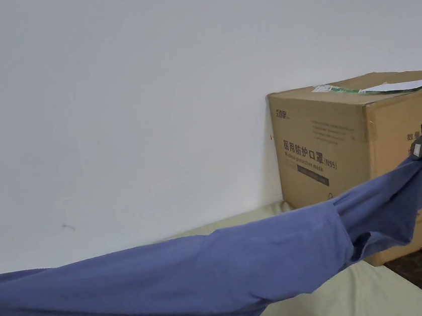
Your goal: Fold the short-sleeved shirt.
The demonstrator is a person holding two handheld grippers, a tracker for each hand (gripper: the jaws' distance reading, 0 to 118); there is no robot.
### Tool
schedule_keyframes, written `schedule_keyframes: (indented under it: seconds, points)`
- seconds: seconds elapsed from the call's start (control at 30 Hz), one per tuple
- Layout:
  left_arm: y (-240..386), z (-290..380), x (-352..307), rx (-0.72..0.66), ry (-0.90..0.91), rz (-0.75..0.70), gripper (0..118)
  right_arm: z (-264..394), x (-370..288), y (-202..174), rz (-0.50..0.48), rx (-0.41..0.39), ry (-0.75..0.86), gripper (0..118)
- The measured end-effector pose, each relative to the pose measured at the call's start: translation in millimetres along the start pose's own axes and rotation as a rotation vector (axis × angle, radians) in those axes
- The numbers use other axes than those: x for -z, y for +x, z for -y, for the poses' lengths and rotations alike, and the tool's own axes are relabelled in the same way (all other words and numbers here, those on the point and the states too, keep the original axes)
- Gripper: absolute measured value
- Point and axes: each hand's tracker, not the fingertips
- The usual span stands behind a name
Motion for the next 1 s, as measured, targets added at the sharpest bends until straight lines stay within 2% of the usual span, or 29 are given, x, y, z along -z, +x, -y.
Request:
schedule_keyframes:
  seconds: [0.17,0.27,0.47,0.57,0.7,0.77,0.9,1.0]
  points:
    - [10.6,8.0,35.6,-0.007,-0.003,-0.005,3,-3.9,38.5,-15.8,0.024,-0.022,0.008,0]
    - [13.8,11.2,48.7,-0.059,0.044,-0.018,3,-1.9,59.3,-22.4,0.039,-0.021,0.04,0]
    - [8.4,40.2,58.8,-0.04,0.103,-0.056,3,23.7,94.7,-13.2,0.03,0.006,0.053,0]
    - [-4.0,77.3,71.5,0.004,-0.006,-0.074,3,63.6,117.7,3.4,0.031,0.008,-0.021,0]
    - [-28.5,163.8,82.9,-0.054,-0.218,-0.09,3,149.7,153.2,41.7,0.062,0.087,-0.2,0]
    - [-38.8,216.3,84.6,-0.044,-0.364,-0.122,3,201.7,166.2,64.6,0.111,0.107,-0.315,0]
    - [-55.3,301.9,70.0,0.002,-0.58,-0.181,3,281.6,165.3,99.6,0.208,0.107,-0.479,0]
    - [-69.7,323.5,49.9,-0.084,-0.616,-0.163,3,300.5,149.1,120.6,0.179,0.184,-0.507,0]
